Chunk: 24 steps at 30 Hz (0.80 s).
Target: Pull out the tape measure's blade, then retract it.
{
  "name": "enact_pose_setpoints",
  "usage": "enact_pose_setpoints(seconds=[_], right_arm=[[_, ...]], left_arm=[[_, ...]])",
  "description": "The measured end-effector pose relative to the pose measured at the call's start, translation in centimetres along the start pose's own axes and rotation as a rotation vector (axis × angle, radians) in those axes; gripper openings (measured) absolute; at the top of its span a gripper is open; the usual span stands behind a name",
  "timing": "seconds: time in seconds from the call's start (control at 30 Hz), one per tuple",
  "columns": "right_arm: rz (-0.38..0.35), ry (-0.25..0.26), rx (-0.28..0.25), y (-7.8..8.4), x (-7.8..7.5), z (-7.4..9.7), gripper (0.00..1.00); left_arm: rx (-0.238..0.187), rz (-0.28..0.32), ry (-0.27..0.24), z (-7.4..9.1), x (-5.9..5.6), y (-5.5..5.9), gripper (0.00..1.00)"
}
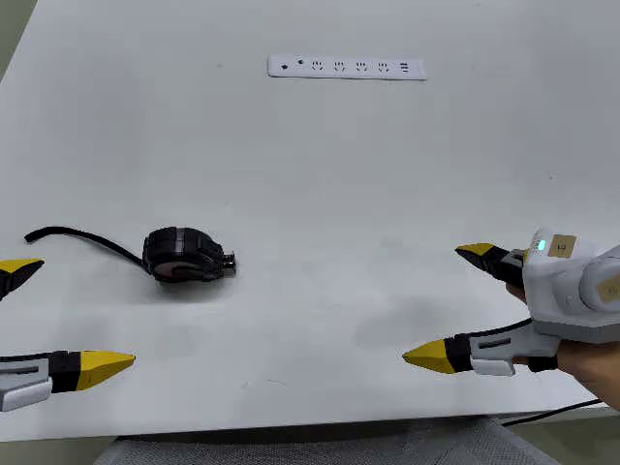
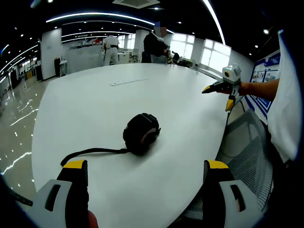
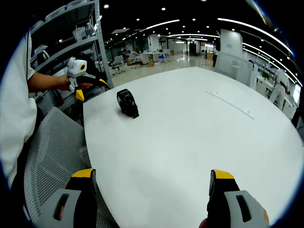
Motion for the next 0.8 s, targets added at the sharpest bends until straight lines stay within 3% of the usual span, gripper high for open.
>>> enact_pose_setpoints(seconds=[0.37, 0.53, 0.8], right_arm=[[0.005, -0.003, -0.004, 0.11, -0.05, 0.04, 0.98], [0.004, -0.002, 0.003, 0.27, -0.12, -0.01, 0.94], [0.002, -0.009, 0.006, 0.5, -0.17, -0.21, 0.92]], left_arm=[[0.019, 0.002, 0.001, -0.29, -0.15, 0.23, 0.98], [0.019, 0.003, 0.008, -0.32, -0.13, 0.14, 0.87], [0.025, 0.002, -0.011, -0.43, 0.49, 0.14, 0.79]])
Point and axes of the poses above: the centre of the closed fingertips' face, and the gripper's own axes: z roughly backward along the fingers, x roughly to its left, y roughly out of its underside, the point moved 2 cm from there along z, roughly backward along the fingers, and after that the axes turned 5 degrees about -y, right-handed, at the moved point
